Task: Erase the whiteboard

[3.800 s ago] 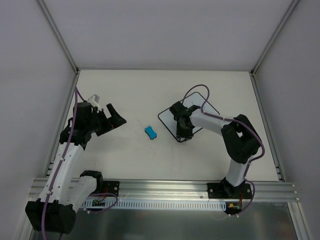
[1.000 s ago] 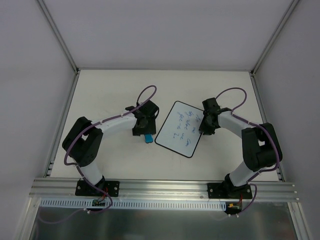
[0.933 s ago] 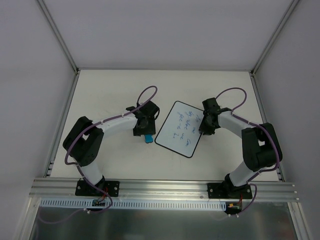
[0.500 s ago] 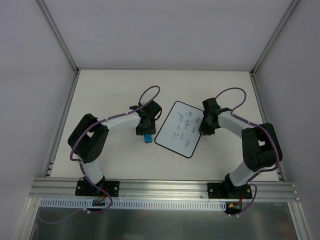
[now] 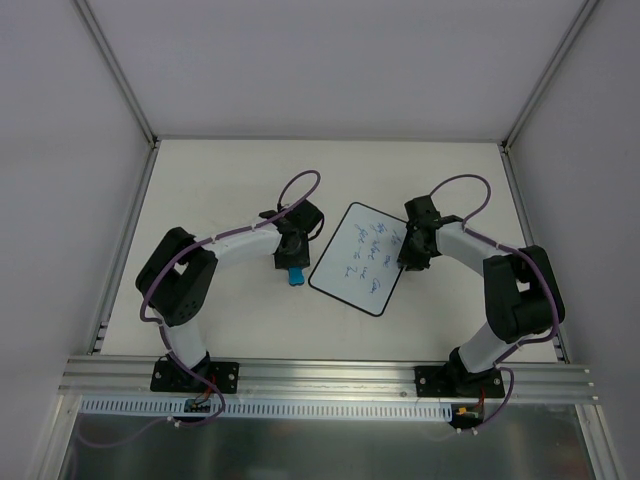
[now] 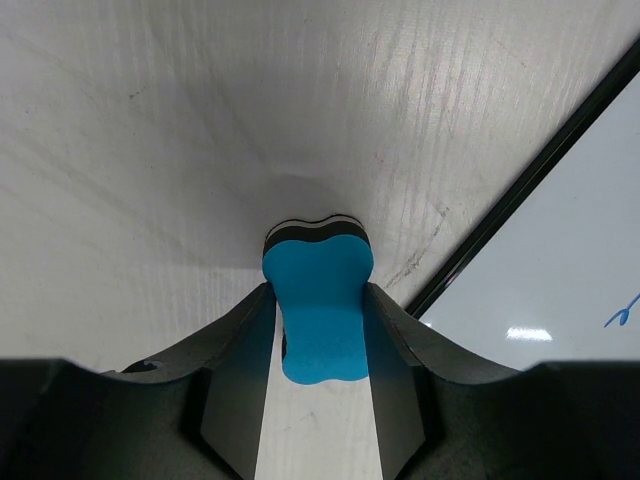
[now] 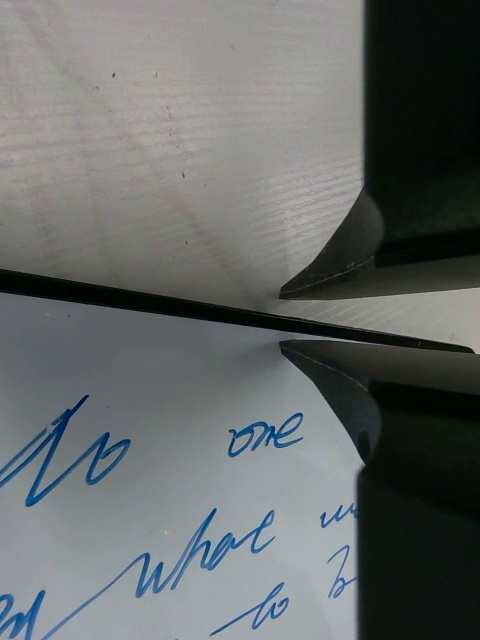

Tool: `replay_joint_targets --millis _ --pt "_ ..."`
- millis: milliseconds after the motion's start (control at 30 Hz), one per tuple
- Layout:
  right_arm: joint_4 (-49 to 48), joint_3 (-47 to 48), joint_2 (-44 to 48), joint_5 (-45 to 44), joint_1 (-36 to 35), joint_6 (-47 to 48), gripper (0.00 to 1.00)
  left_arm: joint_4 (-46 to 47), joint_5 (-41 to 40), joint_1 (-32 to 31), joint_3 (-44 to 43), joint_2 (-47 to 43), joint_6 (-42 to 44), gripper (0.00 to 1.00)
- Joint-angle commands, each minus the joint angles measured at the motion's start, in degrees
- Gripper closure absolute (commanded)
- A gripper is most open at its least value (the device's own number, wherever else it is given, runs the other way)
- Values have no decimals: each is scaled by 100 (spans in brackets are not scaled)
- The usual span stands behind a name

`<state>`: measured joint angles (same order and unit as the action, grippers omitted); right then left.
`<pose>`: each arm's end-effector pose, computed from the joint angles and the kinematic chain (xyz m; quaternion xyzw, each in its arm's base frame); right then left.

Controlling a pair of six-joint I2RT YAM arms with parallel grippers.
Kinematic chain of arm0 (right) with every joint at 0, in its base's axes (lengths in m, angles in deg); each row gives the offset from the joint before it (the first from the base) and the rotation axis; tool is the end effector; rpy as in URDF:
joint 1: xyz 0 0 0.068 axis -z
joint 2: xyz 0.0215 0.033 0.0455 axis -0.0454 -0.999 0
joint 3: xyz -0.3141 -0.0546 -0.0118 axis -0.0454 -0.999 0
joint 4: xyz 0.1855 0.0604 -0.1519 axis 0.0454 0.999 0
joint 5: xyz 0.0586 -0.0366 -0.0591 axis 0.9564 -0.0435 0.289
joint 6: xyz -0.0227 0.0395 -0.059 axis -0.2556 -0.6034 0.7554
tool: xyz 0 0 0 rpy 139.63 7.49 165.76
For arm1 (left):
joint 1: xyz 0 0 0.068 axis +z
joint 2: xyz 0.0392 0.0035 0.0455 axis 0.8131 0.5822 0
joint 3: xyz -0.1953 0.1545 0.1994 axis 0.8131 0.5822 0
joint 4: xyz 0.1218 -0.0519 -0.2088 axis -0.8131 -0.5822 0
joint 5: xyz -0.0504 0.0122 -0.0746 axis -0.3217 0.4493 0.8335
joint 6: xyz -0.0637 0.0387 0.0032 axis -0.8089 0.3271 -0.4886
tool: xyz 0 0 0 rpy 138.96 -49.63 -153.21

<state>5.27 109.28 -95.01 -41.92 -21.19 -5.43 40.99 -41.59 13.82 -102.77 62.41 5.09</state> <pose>0.2945 0.0944 0.1996 0.0208 0.9740 0.0417 0.2217 0.2861 -0.2254 0.2098 -0.0318 0.9693 -0.0520 0.2382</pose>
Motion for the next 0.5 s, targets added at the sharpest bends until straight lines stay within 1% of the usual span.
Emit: replay_joint_targets --millis 0,200,300,467 --pt "124 117 -15 23 -31 105 74 -96 99 -82 29 44 -115 60" --pt "106 117 -33 -12 -110 96 73 -113 108 -82 82 53 -89 59" --pt "106 126 -41 -30 -127 96 73 -122 117 -82 74 62 -80 55" --pt "106 126 -59 -65 -127 105 73 -131 152 -82 82 88 -71 55"
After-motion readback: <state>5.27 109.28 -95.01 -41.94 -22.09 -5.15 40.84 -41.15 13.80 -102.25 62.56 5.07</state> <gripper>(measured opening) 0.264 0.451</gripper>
